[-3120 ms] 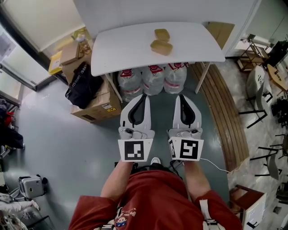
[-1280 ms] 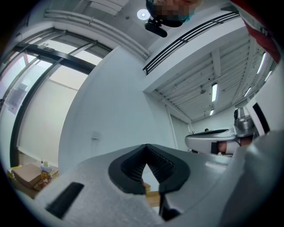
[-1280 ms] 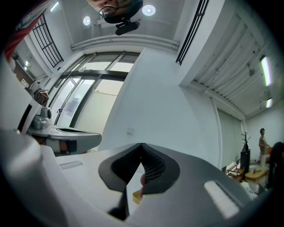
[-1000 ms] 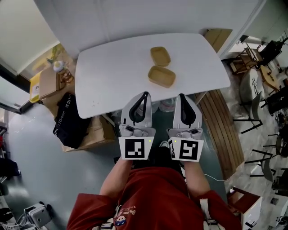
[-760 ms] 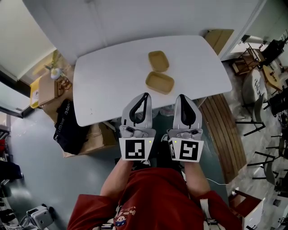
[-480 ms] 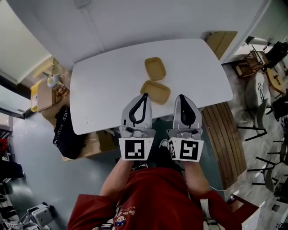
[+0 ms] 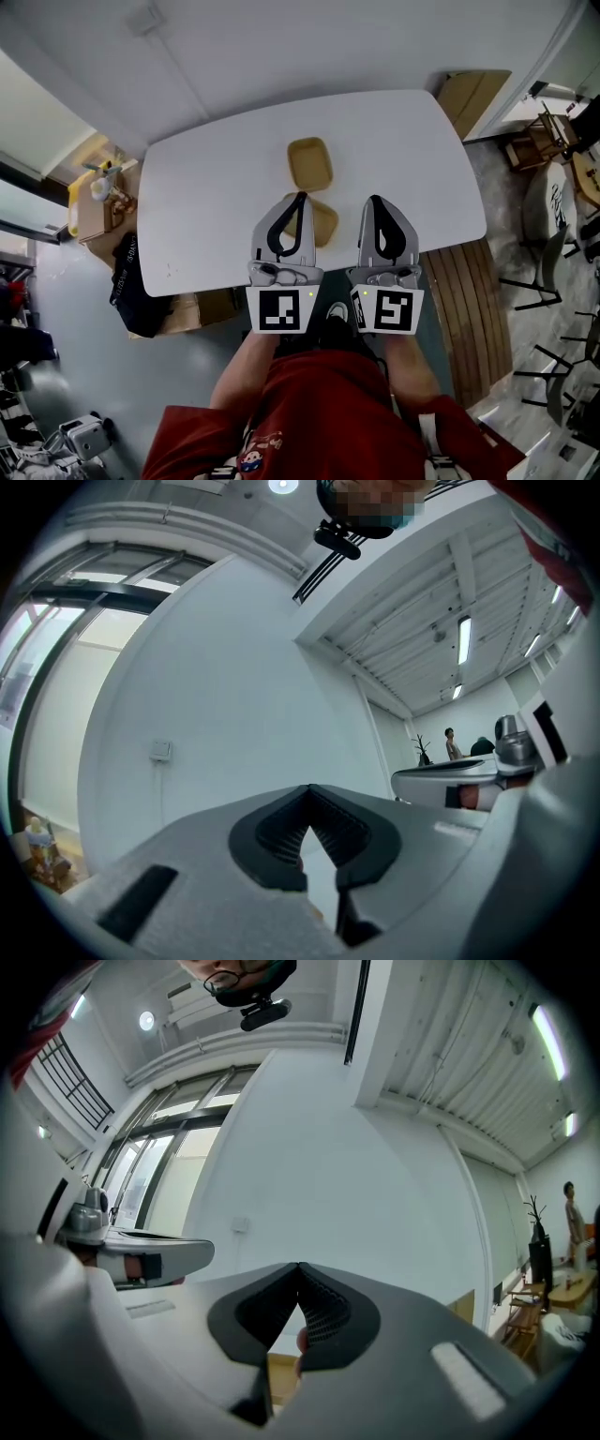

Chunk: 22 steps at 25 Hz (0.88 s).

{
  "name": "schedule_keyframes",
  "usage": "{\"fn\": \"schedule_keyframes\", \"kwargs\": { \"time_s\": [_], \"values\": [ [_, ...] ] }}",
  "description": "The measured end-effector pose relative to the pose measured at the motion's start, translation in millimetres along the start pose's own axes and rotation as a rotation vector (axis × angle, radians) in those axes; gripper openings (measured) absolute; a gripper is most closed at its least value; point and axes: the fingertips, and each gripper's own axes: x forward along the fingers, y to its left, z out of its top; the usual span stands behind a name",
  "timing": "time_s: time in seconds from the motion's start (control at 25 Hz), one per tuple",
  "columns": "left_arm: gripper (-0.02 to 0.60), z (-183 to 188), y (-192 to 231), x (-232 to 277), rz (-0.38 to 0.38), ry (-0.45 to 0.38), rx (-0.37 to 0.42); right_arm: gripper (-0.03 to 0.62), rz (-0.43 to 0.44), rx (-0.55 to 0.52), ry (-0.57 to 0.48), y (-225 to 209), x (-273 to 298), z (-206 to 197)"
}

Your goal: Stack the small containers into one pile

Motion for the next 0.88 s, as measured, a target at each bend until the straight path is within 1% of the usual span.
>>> {"fn": "schedule_keyframes", "kwargs": {
  "time_s": [0.12,0.4,0.64,0.76,0.88],
  "values": [
    [0.002,-4.2,-2.9,15.7,0.022,0.010,0.009,0.002,0.018,0.013,0.004,-15.2,11.7,-4.9],
    [0.002,-21.8,7.4,30.3,0.051,0.049,0.007,0.002,0.038,0.053,0.012,-18.1,33.4,-19.2],
    [0.002,-35.5,24.6,43.6,0.027,0.064,-0.016,0.002,0.025,0.033,0.047,-10.9,49.9,-33.8],
    [0.002,-38.7,39.3,51.3,-0.006,0.052,-0.010,0.002,-0.014,0.024,0.056,-9.4,62.5,-38.6],
    [0.002,-43.0,57.3,60.4,-0.029,0.054,-0.025,0.002,-0.051,0.016,0.064,-6.0,75.7,-40.2]
  ]
}}
